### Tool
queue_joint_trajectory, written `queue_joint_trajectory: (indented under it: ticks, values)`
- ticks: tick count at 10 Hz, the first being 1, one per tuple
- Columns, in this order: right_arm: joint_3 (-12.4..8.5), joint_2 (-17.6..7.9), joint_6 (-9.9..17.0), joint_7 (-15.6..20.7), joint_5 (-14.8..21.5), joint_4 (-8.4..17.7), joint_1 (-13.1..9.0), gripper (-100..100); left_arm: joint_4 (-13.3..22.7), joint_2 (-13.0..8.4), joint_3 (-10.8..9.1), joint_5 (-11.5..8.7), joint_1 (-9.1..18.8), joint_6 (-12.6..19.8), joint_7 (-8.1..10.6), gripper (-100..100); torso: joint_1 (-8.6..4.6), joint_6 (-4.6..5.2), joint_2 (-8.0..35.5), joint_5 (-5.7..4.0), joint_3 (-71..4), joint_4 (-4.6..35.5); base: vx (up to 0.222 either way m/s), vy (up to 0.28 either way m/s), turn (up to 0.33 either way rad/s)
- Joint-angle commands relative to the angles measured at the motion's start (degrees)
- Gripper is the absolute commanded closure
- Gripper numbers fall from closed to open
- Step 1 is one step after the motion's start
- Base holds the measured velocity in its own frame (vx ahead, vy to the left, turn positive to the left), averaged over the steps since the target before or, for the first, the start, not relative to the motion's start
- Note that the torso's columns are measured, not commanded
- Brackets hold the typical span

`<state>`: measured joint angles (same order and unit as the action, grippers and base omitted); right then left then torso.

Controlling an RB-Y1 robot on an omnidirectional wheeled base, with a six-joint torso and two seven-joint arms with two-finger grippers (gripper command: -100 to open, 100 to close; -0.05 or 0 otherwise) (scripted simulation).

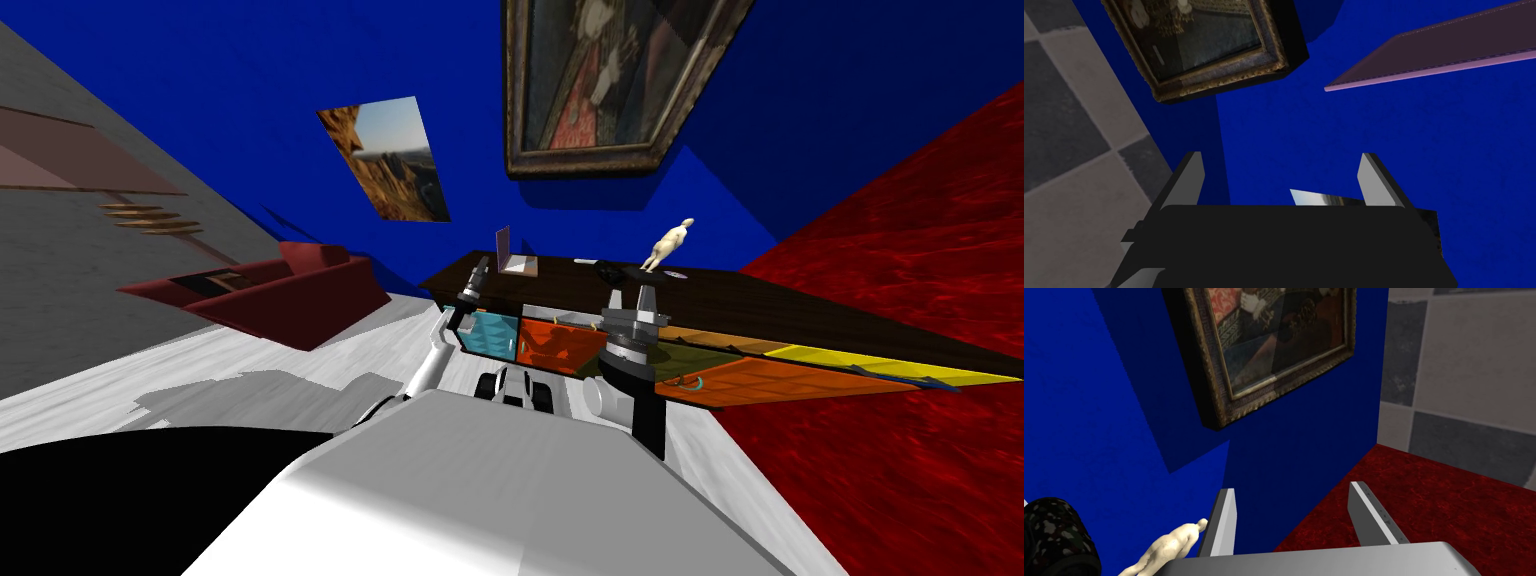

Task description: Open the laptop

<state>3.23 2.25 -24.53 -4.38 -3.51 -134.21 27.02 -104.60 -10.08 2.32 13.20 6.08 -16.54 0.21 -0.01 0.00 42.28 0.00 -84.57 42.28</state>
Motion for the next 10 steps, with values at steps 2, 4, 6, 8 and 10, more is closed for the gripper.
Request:
queue_joint_trajectory:
  ticks: [2,4,6,8,10]
  values:
    - [0.0,0.0,0.0,0.0,0.0,0.0,0.0,0,4.03,-0.13,0.24,1.11,5.21,0.66,0.05,-100,-0.01,0.0,-0.01,0.0,-0.01,-0.01,-0.019,-0.015,0.012]
    - [0.0,0.0,0.0,0.0,0.0,0.0,0.0,0,6.9,-0.19,0.27,1.81,8.17,0.95,0.05,-100,0.02,0.0,0.0,0.01,0.0,0.0,-0.017,-0.011,0.014]
    - [0.0,0.0,0.0,0.0,0.0,0.0,0.0,0,9.87,-0.23,0.23,2.5,11.11,1.21,0.0,-100,0.0,0.0,-0.01,0.0,-0.01,0.0,-0.015,-0.013,0.015]
    - [0.0,0.0,0.0,0.0,0.0,0.0,0.0,0,12.92,-0.25,0.11,3.16,14.0,1.45,-0.09,-100,0.0,0.0,0.0,0.0,0.0,0.0,-0.014,-0.013,0.014]
    - [0.0,0.0,0.0,0.0,0.0,0.0,0.0,0,16.03,-0.27,-0.08,3.81,16.83,1.67,-0.23,-100,0.01,0.0,0.01,0.0,0.01,0.01,-0.017,-0.01,0.016]
